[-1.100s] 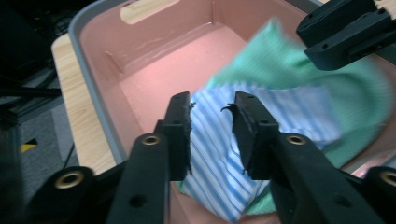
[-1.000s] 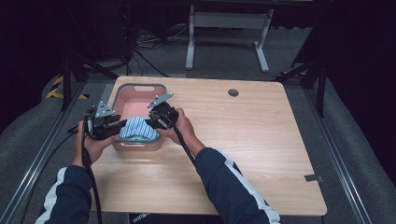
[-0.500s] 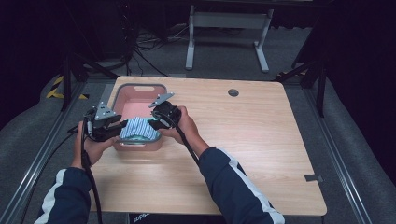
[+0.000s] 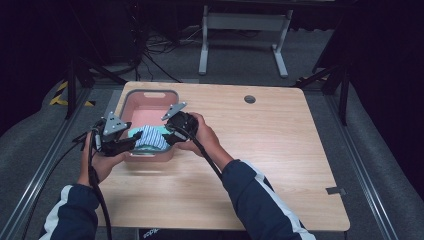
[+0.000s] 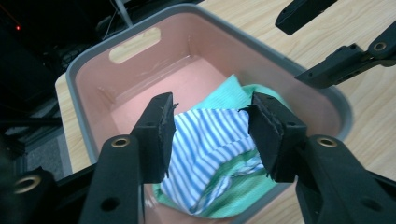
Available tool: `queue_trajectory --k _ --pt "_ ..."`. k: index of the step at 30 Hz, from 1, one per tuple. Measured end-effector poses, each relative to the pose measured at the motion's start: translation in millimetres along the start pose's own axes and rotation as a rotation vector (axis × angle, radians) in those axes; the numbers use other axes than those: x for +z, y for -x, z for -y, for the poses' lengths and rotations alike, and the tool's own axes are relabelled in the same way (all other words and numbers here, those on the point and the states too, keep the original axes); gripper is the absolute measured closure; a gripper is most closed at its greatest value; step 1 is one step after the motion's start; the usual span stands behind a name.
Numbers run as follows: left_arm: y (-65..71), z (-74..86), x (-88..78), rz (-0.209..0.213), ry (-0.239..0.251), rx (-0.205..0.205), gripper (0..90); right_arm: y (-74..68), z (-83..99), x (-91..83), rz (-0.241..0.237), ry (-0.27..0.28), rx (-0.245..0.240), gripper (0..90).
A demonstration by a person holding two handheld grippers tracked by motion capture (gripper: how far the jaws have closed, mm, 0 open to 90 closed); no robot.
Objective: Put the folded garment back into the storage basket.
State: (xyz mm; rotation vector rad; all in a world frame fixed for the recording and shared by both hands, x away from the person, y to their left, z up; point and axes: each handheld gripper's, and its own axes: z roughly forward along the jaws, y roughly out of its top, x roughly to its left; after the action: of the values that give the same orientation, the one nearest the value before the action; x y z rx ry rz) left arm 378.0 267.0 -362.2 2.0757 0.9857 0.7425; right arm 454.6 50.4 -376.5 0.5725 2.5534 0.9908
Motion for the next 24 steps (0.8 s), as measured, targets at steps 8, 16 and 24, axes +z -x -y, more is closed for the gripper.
queue_trajectory --k 8,16,24 --pt "17.2 -2.2 -5.7 0.023 0.006 0.011 41.1 1.2 8.5 -17.9 0.026 -0.012 -0.034 35.4" --pt "34.3 -3.2 -10.3 0.053 0.018 0.029 36.4 3.1 24.4 -36.9 0.04 -0.027 -0.053 34.1" --pt "50.9 -8.1 -11.6 0.081 0.029 0.075 33.4 5.7 42.9 -55.2 0.06 -0.039 -0.072 33.1"
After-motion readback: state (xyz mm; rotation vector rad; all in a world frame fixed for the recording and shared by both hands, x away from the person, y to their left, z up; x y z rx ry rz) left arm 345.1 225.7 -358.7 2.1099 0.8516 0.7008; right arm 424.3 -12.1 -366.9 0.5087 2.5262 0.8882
